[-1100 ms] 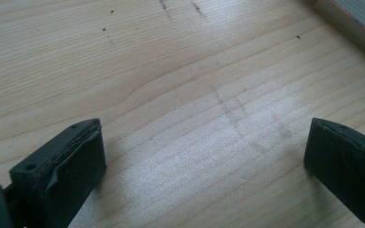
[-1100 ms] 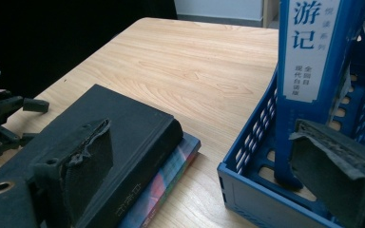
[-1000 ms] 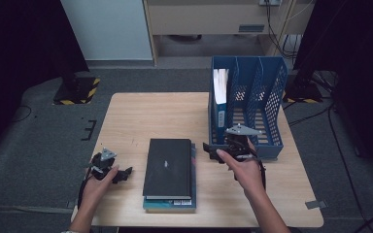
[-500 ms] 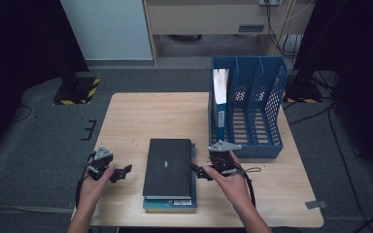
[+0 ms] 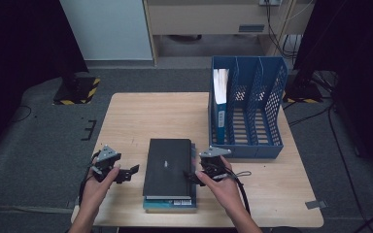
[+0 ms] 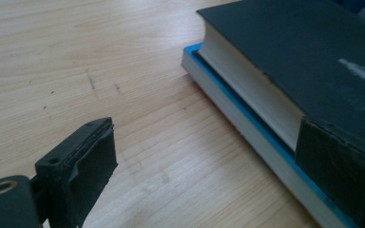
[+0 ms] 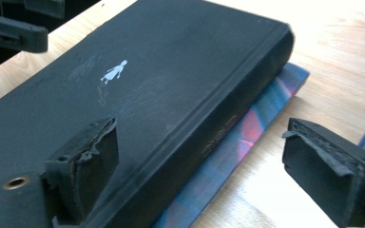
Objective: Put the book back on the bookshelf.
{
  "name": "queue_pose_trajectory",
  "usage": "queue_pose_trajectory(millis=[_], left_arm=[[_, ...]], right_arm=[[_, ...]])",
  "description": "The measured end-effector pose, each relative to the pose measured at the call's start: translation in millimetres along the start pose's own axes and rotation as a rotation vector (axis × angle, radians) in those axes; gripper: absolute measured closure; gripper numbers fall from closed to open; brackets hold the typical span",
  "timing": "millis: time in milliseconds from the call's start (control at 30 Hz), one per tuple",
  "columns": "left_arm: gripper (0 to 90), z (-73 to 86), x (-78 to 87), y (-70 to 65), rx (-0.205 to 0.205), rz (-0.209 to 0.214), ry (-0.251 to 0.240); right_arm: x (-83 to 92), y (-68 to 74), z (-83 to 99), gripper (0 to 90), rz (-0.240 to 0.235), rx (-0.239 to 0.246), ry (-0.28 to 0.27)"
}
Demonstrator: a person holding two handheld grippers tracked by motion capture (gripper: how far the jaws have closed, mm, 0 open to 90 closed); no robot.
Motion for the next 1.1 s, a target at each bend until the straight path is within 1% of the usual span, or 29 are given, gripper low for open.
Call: queue_pose_trajectory(millis=[100,133,200,233,267,333,400,467,500,567,600,633,667,733,800,900,933,967,1067,1100], left_arm=[[6.0,-4.0,-0.4,-10.1,-0.029,0.016,0.005],[6.0,-5.6,-1.0,-13.5,-0.028,0.02,-0.002],[6.0,-7.3,-1.7,-18.8,-0.041,0.028,0.0],[6.0,-8.6,-2.8,-24.0,-0.048,0.038,0.005],[6.0,-9.4,-3.6,-27.2,-0.057,0.045,0.005],[6.0,-11.0,-5.2,-31.9,-0.065,0.055,0.009],[6.6,-12.6,-9.3,-37.6,-0.065,0.072,0.012],[8.2,-13.3,-14.4,-41.5,-0.081,0.079,0.03],[8.5,-13.0,-20.2,-44.6,-0.09,0.086,0.05],[9.0,-13.7,-24.7,-48.3,-0.09,0.102,0.056],[9.0,-13.6,-27.0,-50.1,-0.095,0.109,0.063],[9.0,-12.7,-30.4,-51.7,-0.106,0.11,0.083],[8.6,-13.1,-32.4,-52.8,-0.108,0.115,0.086],[8.6,-13.9,-35.0,-54.0,-0.102,0.13,0.086],[8.7,-14.5,-37.6,-53.6,-0.087,0.15,0.089],[10.8,-14.9,-41.3,-55.7,-0.068,0.195,0.093],[11.8,-15.2,-42.2,-56.7,-0.066,0.205,0.093],[12.9,-15.9,-43.6,-58.5,-0.069,0.224,0.094],[12.9,-16.5,-45.1,-57.2,-0.066,0.233,0.104],[12.9,-16.9,-45.7,-56.4,-0.058,0.238,0.108]], right_arm=[[-2.6,2.7,1.7,9.4,0.0,0.001,0.009],[-3.6,3.6,2.4,9.0,-0.001,-0.003,0.015],[-6.0,4.8,2.7,8.6,0.002,-0.01,0.019],[-7.5,4.8,2.8,8.6,0.004,0.0,0.018],[-9.1,6.4,3.2,7.7,0.007,-0.001,0.021],[-10.2,8.4,3.2,7.5,0.001,-0.002,0.022],[-11.3,11.1,3.3,7.5,-0.007,-0.007,0.023],[-12.5,13.9,3.4,7.3,-0.017,-0.015,0.02],[-12.8,14.8,3.3,7.3,-0.02,-0.019,0.017],[-13.8,16.2,3.2,7.1,-0.022,-0.018,0.015],[-14.0,16.6,3.0,7.0,-0.022,-0.019,0.013],[-14.3,16.7,3.0,6.8,-0.023,-0.016,0.012],[-14.8,17.3,2.9,6.8,-0.026,-0.018,0.011],[-15.3,18.6,3.1,6.7,-0.03,-0.024,0.013],[-16.2,19.2,2.8,6.7,-0.034,-0.027,0.011],[-18.0,20.0,2.6,6.2,-0.043,-0.035,0.011],[-18.4,20.4,2.5,6.0,-0.046,-0.038,0.01],[-19.0,20.2,2.4,6.0,-0.045,-0.037,0.008],[-19.9,21.1,2.6,5.9,-0.051,-0.045,0.005],[-19.8,21.4,2.5,5.9,-0.052,-0.047,0.005]])
Point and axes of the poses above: each handheld gripper's, and its own axes: x roughly backward along the jaws, z roughly out of its underside, y roughly to its left, the point moved 10 cm from there along -x, roughly forward along the jaws, and after that the axes turned 10 degrees about z, right-handed, at the moved point
